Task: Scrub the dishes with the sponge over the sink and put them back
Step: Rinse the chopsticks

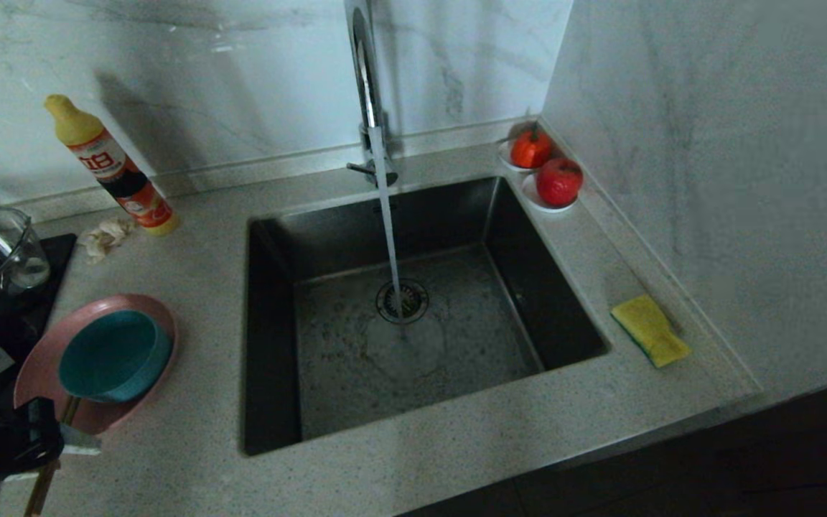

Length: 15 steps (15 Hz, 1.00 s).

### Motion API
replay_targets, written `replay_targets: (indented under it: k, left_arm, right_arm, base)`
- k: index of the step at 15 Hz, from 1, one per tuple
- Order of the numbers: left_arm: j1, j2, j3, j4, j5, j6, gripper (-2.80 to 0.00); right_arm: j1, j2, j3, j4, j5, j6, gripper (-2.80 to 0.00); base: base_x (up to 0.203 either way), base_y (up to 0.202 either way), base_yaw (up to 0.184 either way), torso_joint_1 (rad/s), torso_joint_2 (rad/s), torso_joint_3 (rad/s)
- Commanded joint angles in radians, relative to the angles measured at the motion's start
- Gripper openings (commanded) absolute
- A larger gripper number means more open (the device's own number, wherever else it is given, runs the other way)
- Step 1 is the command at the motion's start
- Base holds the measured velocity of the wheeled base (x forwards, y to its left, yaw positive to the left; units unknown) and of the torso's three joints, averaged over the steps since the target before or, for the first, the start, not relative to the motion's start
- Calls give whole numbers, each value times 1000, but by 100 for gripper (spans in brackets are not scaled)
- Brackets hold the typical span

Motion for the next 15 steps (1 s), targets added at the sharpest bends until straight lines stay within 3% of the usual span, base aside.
replay_targets:
  k: [1,8,15]
  left_arm:
    - [0,-10,0,1,-1,-2,-280]
    - [0,-29,1,5,-3,-4,-280]
    - [2,-245,-6,19,-2,-6,-280]
  right_arm:
    - [0,0,0,0,1,0,-280]
    - [0,0,0,0,0,0,-280]
    - [0,0,0,0,0,-1,-280]
  base:
    - [0,0,0,0,0,0]
    - [0,0,0,0,0,0]
    - [0,0,0,0,0,0]
